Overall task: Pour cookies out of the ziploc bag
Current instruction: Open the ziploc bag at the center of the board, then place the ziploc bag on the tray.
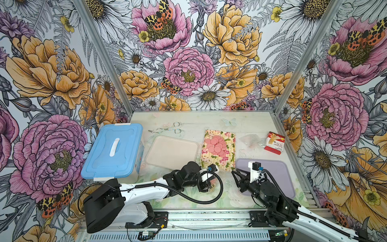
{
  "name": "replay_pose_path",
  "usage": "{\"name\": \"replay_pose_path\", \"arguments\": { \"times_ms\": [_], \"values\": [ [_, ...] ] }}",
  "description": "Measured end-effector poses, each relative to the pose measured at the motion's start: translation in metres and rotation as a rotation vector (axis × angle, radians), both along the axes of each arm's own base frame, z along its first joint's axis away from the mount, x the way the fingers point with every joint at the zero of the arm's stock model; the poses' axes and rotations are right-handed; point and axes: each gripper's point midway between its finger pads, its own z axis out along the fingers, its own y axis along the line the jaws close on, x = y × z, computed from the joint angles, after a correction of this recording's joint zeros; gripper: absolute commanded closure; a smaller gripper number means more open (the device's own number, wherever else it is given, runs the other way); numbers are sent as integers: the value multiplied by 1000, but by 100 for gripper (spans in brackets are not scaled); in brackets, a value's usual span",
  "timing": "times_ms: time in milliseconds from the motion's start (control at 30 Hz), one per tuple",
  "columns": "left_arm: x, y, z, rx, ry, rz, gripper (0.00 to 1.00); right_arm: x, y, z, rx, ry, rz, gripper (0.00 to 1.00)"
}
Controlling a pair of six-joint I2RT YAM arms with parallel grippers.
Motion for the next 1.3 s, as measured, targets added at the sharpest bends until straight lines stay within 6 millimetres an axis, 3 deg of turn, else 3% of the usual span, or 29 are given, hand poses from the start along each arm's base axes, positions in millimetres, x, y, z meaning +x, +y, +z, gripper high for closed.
{"name": "replay_pose_path", "arguments": {
  "times_ms": [167,533,800,1033,1300],
  "values": [
    [7,-23,16,-3,-12,-8,100,-4,-22,25,23,21,-66,55],
    [25,-73,34,5,-13,-71,100,-15,-77,57,-15,33,-210,54],
    [33,-117,10,53,26,-121,100,-17,-90,47,-49,66,-250,54],
    [42,-162,-17,70,56,-161,100,-21,-101,74,0,35,-269,53],
    [55,-205,-39,59,82,-199,94,-20,-107,74,-15,33,-295,53]
  ]
}}
